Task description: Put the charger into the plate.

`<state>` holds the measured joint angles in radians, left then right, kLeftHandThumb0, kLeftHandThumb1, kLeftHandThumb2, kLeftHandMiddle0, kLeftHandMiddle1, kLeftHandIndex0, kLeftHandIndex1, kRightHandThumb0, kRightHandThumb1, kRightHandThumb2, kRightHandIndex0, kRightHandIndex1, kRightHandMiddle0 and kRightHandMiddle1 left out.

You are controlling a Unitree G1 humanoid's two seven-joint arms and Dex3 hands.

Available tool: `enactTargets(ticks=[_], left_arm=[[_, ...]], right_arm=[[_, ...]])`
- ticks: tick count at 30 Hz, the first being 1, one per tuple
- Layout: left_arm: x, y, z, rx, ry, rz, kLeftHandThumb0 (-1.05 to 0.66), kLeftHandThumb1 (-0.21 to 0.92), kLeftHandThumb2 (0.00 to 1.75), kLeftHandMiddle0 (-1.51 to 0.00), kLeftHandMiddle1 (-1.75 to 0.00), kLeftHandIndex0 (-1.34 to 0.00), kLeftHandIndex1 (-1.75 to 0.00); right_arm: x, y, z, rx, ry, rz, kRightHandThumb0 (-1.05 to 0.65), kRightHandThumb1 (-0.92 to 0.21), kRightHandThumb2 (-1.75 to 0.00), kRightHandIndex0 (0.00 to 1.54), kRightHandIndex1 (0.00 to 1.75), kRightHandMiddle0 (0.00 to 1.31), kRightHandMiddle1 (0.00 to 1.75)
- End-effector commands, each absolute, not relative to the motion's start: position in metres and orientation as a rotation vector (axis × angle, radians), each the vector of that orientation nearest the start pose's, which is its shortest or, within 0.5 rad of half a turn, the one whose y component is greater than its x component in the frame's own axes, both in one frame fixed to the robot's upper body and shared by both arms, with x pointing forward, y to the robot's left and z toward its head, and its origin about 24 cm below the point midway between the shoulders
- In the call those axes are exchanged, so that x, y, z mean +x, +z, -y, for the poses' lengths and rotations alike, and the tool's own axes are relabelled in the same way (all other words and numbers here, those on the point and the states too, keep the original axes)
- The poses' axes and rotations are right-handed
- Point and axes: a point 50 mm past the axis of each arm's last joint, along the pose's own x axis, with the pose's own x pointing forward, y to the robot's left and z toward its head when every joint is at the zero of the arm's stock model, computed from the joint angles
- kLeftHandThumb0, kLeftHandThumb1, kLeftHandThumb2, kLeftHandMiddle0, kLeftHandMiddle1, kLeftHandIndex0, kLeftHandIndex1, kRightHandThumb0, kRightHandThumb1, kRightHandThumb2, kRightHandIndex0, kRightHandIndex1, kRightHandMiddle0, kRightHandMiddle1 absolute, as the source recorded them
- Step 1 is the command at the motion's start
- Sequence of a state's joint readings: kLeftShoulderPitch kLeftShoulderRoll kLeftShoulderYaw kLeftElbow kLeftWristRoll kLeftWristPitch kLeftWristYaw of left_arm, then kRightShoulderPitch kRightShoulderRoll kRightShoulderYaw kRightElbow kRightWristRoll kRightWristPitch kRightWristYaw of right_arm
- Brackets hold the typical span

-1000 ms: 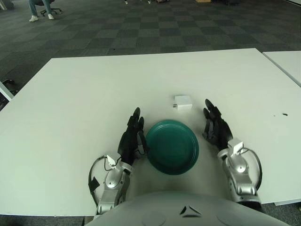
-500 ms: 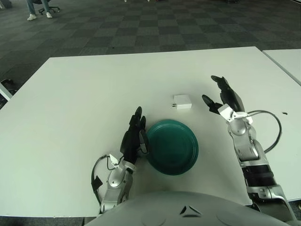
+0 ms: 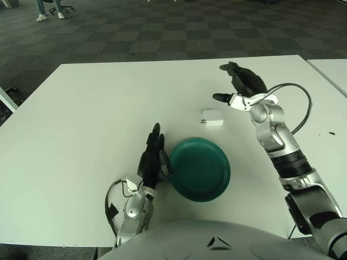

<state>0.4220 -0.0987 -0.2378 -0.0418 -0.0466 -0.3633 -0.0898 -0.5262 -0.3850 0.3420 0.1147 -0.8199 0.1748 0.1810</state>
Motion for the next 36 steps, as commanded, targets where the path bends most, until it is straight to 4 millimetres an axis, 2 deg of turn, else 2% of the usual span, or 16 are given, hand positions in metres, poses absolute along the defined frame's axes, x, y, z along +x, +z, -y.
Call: enactTargets(ticks=[1,14,19,21,23,25,29,36], left_arm=[[0.167,0.011,-0.095,-0.152,-0.171,0.075,-1.05,0.92,1.13,0.00,0.00,-0.01,-0.02],[0.171,0.015,-0.094,-0.089,-0.218,0.165,-1.05,0.92,1.12,0.00,0.00,-0.03,-0.02],[0.171,0.017,-0.094,-0.052,-0.230,0.189,-1.05,0.92,1.13,0.00,0.00,-0.03,-0.02],[0.171,0.014,-0.094,-0.313,-0.117,0.067,-1.02,0.92,1.10,-0.03,-0.01,-0.05,-0.03],[0.170,-0.018,-0.112,-0.259,-0.151,-0.019,-0.97,0.92,1.06,-0.07,-0.02,-0.06,-0.10],[0.175,-0.028,-0.126,-0.133,-0.194,-0.045,-0.95,0.92,1.05,-0.09,-0.01,-0.02,-0.22],[0.169,-0.015,-0.109,-0.130,-0.177,-0.016,-1.00,0.92,1.10,-0.07,0.00,-0.01,-0.22],[0.169,-0.013,-0.103,-0.160,-0.166,-0.004,-1.04,0.92,1.16,-0.04,0.00,0.00,-0.18]], right_arm=[[0.341,0.137,0.126,-1.397,0.263,0.215,-0.91,-0.92,-0.34,0.18,0.00,0.00,0.54],[0.342,0.122,0.108,-1.453,0.422,0.198,-0.94,-0.92,-0.40,0.18,0.01,0.00,0.54],[0.342,0.105,0.098,-1.437,0.485,0.183,-0.96,-0.92,-0.50,0.18,0.00,0.00,0.48],[0.342,0.102,0.098,-1.432,0.498,0.179,-0.96,-0.92,-0.52,0.18,0.00,0.00,0.45],[0.342,0.099,0.100,-1.433,0.515,0.165,-0.96,-0.92,-0.55,0.18,0.00,0.00,0.42],[0.341,0.095,0.103,-1.439,0.532,0.150,-0.97,-0.92,-0.58,0.17,0.00,0.00,0.39],[0.347,0.083,0.103,-1.477,0.570,0.130,-0.98,-0.92,-0.63,0.17,0.00,0.00,0.35],[0.348,0.074,0.103,-1.497,0.602,0.140,-0.99,-0.92,-0.66,0.16,0.00,0.00,0.31]])
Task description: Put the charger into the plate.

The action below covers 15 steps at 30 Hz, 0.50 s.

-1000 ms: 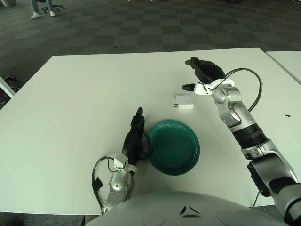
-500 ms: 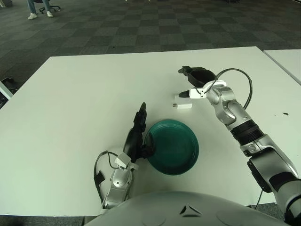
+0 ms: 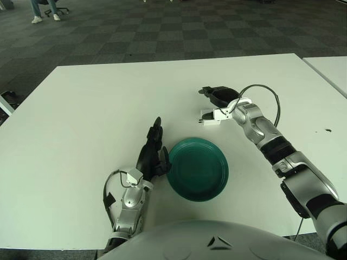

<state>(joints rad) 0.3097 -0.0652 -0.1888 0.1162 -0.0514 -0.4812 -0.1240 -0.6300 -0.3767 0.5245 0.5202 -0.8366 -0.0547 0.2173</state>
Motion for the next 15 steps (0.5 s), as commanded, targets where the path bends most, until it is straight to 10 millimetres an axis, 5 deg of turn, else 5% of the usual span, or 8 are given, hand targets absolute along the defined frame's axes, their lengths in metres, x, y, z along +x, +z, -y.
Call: enactTargets(ticks=[1,15], left_arm=[[0.169,-0.012,-0.102,-0.168,-0.167,0.003,-1.05,0.92,1.16,-0.04,0.00,0.00,-0.17],[0.171,-0.002,-0.100,-0.182,-0.162,0.057,-1.05,0.92,1.12,0.00,0.00,0.00,-0.07]], right_arm=[[0.348,0.073,0.102,-1.499,0.608,0.139,-0.99,-0.92,-0.66,0.16,0.00,0.00,0.31],[0.348,0.044,0.108,-1.536,0.685,0.070,-1.00,-0.92,-0.69,0.16,0.00,0.00,0.31]])
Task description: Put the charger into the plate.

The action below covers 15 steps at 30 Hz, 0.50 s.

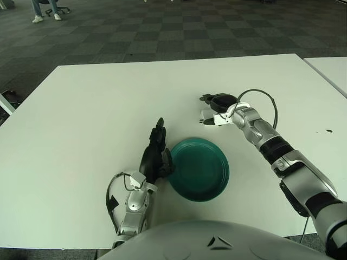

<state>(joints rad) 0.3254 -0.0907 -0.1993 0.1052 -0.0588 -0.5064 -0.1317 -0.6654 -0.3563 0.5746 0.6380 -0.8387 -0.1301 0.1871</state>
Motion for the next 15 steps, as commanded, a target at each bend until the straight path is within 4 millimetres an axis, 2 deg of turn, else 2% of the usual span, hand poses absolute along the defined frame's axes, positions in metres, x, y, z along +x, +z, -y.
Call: enactTargets(ticks=[1,15], left_arm=[[0.170,-0.001,-0.099,-0.189,-0.158,0.054,-1.05,0.92,1.12,0.00,0.00,0.00,-0.06],[0.169,0.001,-0.099,-0.251,-0.104,-0.050,-1.05,0.92,1.15,-0.02,-0.01,-0.01,-0.06]], right_arm=[[0.348,0.042,0.109,-1.543,0.690,0.063,-1.00,-0.92,-0.70,0.16,0.00,0.00,0.31],[0.348,0.027,0.118,-1.580,0.723,0.030,-1.00,-0.92,-0.72,0.17,0.01,0.00,0.34]])
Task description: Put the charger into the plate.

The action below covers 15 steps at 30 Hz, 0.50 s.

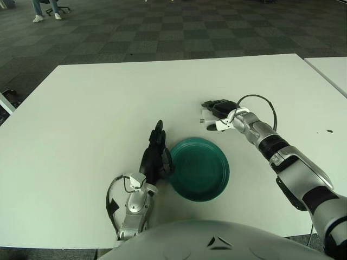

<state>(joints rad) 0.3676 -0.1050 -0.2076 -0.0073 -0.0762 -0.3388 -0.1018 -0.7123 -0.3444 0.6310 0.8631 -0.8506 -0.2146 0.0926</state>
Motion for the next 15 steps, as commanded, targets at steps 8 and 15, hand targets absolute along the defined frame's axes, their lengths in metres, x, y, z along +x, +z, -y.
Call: enactTargets(ticks=[8,15], left_arm=[[0.169,0.004,-0.099,-0.245,-0.106,-0.060,-1.05,0.92,1.13,-0.01,0.00,0.00,-0.06],[0.171,0.005,-0.099,-0.214,-0.100,-0.062,-1.05,0.92,1.12,-0.01,0.00,0.00,-0.07]], right_arm=[[0.345,0.016,0.124,-1.601,0.726,-0.001,-1.01,-0.92,-0.74,0.19,0.01,0.00,0.41],[0.342,0.007,0.128,-1.656,0.729,0.003,-1.00,-0.92,-0.76,0.23,0.02,0.00,0.46]])
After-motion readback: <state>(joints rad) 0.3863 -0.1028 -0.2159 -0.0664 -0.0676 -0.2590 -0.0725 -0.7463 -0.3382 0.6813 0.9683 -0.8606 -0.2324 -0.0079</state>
